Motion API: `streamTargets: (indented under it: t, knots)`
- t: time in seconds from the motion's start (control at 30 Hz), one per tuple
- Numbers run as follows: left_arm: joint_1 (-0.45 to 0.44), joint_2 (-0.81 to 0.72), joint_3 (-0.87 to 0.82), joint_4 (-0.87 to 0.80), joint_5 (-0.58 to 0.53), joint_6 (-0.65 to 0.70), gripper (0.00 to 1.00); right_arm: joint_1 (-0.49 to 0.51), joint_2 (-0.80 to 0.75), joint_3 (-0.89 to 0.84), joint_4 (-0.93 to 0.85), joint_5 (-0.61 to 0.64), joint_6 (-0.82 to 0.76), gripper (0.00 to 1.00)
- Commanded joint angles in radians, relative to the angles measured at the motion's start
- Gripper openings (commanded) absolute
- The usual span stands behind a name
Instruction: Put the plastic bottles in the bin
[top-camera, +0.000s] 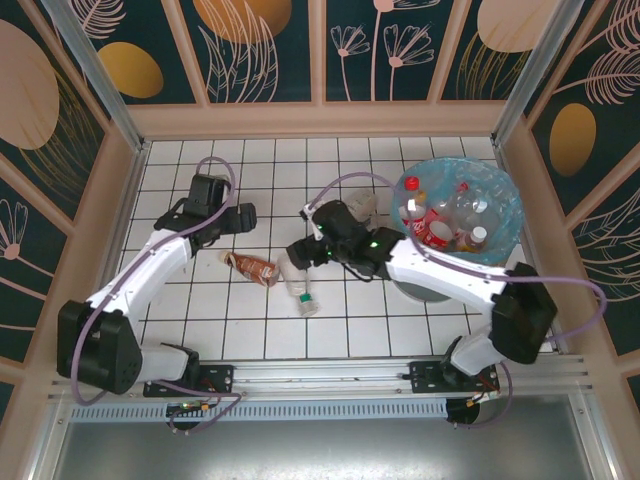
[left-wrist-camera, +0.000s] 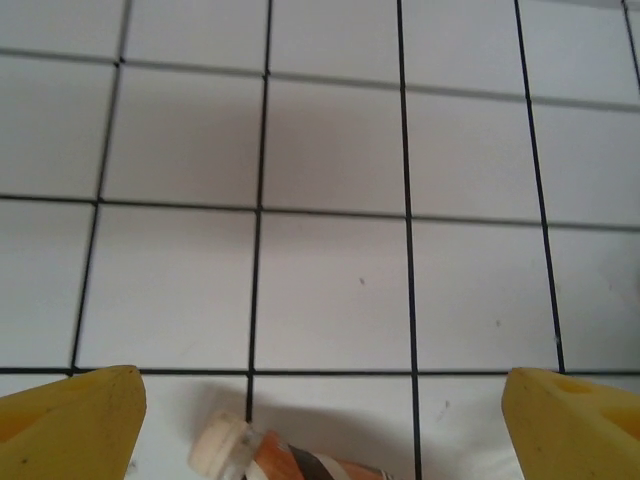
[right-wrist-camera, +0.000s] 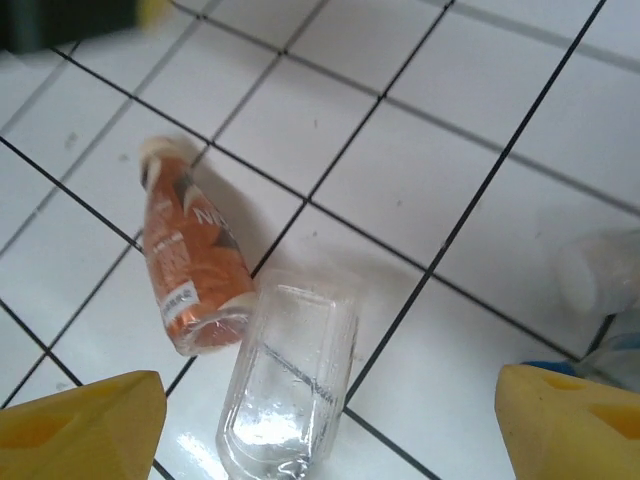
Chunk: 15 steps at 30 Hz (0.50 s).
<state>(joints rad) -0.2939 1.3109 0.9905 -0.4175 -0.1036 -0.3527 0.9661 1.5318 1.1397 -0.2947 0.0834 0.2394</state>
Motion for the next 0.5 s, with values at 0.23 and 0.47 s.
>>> streamTargets:
  t: [0.23, 0.47]
  knots:
    - [0.006, -0.176, -0.078, 0.159, -0.183, 0.062, 0.95, 0.029, 0.232, 0.118, -0.081, -0.058, 0.113, 0.97]
    - [0.007, -0.205, -0.105, 0.201, -0.128, 0.061, 0.95, 0.028, 0.341, 0.150, -0.094, -0.106, 0.135, 0.90]
